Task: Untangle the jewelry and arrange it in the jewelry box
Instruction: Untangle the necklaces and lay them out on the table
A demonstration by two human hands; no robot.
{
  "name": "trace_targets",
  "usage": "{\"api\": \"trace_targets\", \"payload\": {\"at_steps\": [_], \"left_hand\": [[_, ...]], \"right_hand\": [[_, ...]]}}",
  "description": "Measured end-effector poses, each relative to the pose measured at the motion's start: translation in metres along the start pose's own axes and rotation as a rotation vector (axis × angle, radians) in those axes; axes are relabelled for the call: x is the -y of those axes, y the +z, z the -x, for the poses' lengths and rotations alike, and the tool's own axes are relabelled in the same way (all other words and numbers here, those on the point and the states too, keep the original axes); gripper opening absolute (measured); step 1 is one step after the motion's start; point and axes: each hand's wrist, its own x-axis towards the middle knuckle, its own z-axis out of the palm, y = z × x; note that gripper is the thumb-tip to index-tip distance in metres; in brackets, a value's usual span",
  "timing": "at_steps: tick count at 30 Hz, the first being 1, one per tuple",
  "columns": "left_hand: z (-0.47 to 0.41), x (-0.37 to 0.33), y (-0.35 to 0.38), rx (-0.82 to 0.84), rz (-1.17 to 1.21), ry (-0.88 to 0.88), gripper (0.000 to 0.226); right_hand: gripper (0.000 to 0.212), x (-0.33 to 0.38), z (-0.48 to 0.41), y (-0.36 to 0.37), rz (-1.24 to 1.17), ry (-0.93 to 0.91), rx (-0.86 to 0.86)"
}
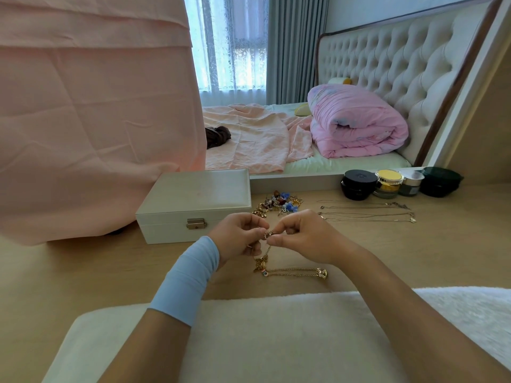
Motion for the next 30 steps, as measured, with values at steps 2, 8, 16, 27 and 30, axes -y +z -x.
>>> {"api": "trace_targets", "payload": {"at_steps": [2, 8, 16, 27, 30], "left_hand": [[-0.001, 0.002, -0.002, 0.015, -0.125, 0.003, 0.009], [-0.002, 0.008, -0.009, -0.071, -0.55, 0.073, 0.014], [0.023, 0.019, -0.051, -0.777, -0.681, -0.039, 0.019], [0.019, 0.032, -0.046, -0.93, -0.625, -0.218, 0.046], [0.017, 0.03, -0.043, -0.926, -0.664, -0.203, 0.039]], "right_hand": [[0.013, -0.001, 0.0, -0.001, 0.062, 0.036, 0.022], [0.015, 0.007, 0.003, 0.005, 0.446, 0.097, 0.11], [0.012, 0.036, -0.019, 0.028, 0.522, -0.155, -0.181], [0.048, 0.06, -0.077, 0.046, 0.776, -0.07, -0.027], [0.054, 0.057, -0.082, 0.047, 0.744, -0.03, 0.012]]}}
